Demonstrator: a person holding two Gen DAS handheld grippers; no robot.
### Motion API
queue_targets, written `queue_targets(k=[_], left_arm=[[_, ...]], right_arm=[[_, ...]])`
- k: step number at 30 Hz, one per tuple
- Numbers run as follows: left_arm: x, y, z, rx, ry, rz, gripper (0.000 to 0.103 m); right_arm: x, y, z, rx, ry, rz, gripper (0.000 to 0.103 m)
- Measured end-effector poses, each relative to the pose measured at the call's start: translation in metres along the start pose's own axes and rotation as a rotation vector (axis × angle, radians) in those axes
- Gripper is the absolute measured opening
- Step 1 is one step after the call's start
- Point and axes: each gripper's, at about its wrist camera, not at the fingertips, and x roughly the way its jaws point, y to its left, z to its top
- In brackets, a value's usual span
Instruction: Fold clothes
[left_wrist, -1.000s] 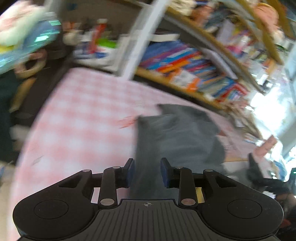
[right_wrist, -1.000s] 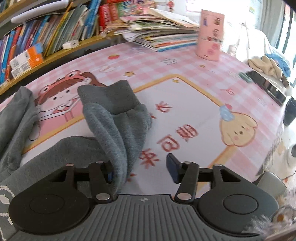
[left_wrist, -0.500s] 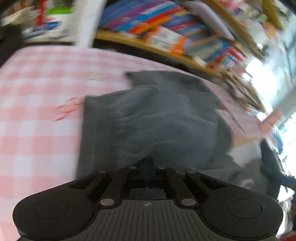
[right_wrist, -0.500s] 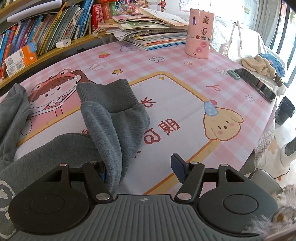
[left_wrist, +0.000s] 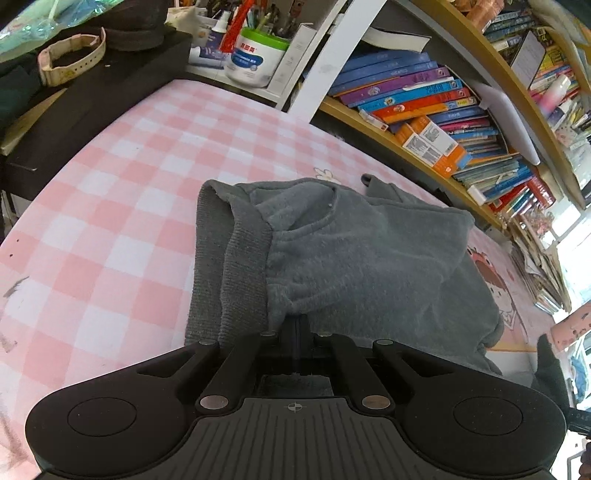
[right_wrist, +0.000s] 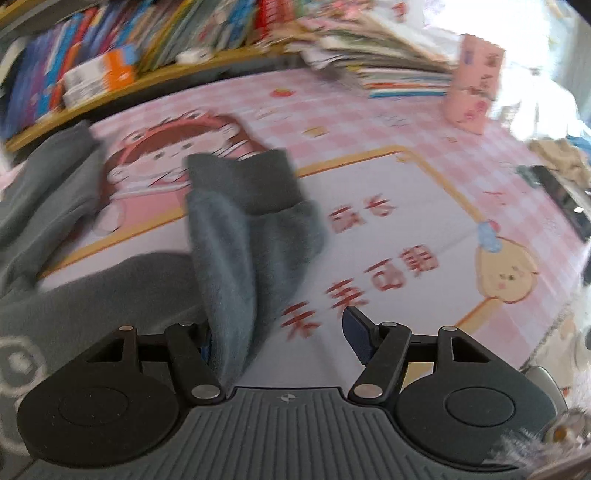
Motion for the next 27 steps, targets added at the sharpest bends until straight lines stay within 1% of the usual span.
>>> queue_targets(k=[2, 5, 7, 10, 11, 13, 14, 15, 16, 17, 18, 19, 20, 22, 23, 25, 26, 27], left_arm=[[-0.003, 0.001, 0.0, -0.004, 0.0, 0.021, 0.001], [-0.008, 0.003, 0.0, -0.011, -0.004, 0.063, 0.001], [-0.009, 0.004, -0.001, -0.011, -0.011, 0.062, 0.001], [-0.011, 0.005, -0.003, -0.012, -0.021, 0.061, 0.001], [-0.012, 0.006, -0.003, -0.012, -0.025, 0.06, 0.001], [-0.014, 0.006, -0.005, -0.017, -0.03, 0.061, 0.001], [-0.016, 0.007, -0.006, -0.021, -0.031, 0.062, 0.002], [-0.017, 0.009, -0.006, -0.028, -0.031, 0.065, 0.002], [-0.019, 0.011, -0.006, -0.035, -0.031, 0.068, 0.002], [-0.02, 0.013, -0.006, -0.043, -0.033, 0.071, 0.002], [-0.022, 0.014, -0.006, -0.052, -0.036, 0.073, 0.002], [-0.023, 0.016, -0.007, -0.058, -0.037, 0.073, 0.002], [-0.024, 0.017, -0.007, -0.062, -0.037, 0.072, 0.002], [-0.023, 0.018, -0.007, -0.061, -0.036, 0.072, 0.002], [-0.023, 0.017, -0.006, -0.059, -0.035, 0.071, 0.002], [-0.02, 0.017, -0.005, -0.054, -0.033, 0.061, 0.002], [-0.019, 0.017, -0.003, -0.051, -0.03, 0.056, 0.002], [-0.017, 0.017, -0.002, -0.048, -0.028, 0.05, 0.002]], right_arm=[[-0.008, 0.01, 0.004, -0.067, -0.014, 0.029, 0.067], [-0.022, 0.03, 0.013, -0.188, -0.077, 0.02, 0.072], [-0.024, 0.042, 0.021, -0.246, -0.107, 0.027, 0.072], [-0.015, 0.058, 0.035, -0.304, -0.118, 0.034, 0.072], [-0.01, 0.064, 0.04, -0.324, -0.12, 0.026, 0.071], [0.004, 0.075, 0.047, -0.356, -0.113, -0.018, 0.067], [0.012, 0.074, 0.049, -0.354, -0.101, -0.04, 0.061], [0.019, 0.07, 0.051, -0.336, -0.084, -0.054, 0.055], [0.025, 0.066, 0.053, -0.319, -0.068, -0.068, 0.04], [0.028, 0.059, 0.054, -0.288, -0.056, -0.062, 0.014], [0.025, 0.046, 0.052, -0.239, -0.051, -0.025, 0.006], [0.019, 0.034, 0.05, -0.19, -0.054, 0.002, 0.007], [0.009, 0.02, 0.045, -0.139, -0.071, 0.004, 0.007], [-0.013, -0.013, 0.033, -0.023, -0.104, -0.013, 0.007], [-0.02, -0.031, 0.024, 0.043, -0.096, -0.025, 0.007], [-0.021, -0.066, 0.005, 0.163, -0.042, -0.038, 0.009], [-0.02, -0.081, -0.005, 0.214, -0.011, -0.046, 0.013], [-0.016, -0.09, -0.015, 0.246, 0.021, -0.062, 0.019]])
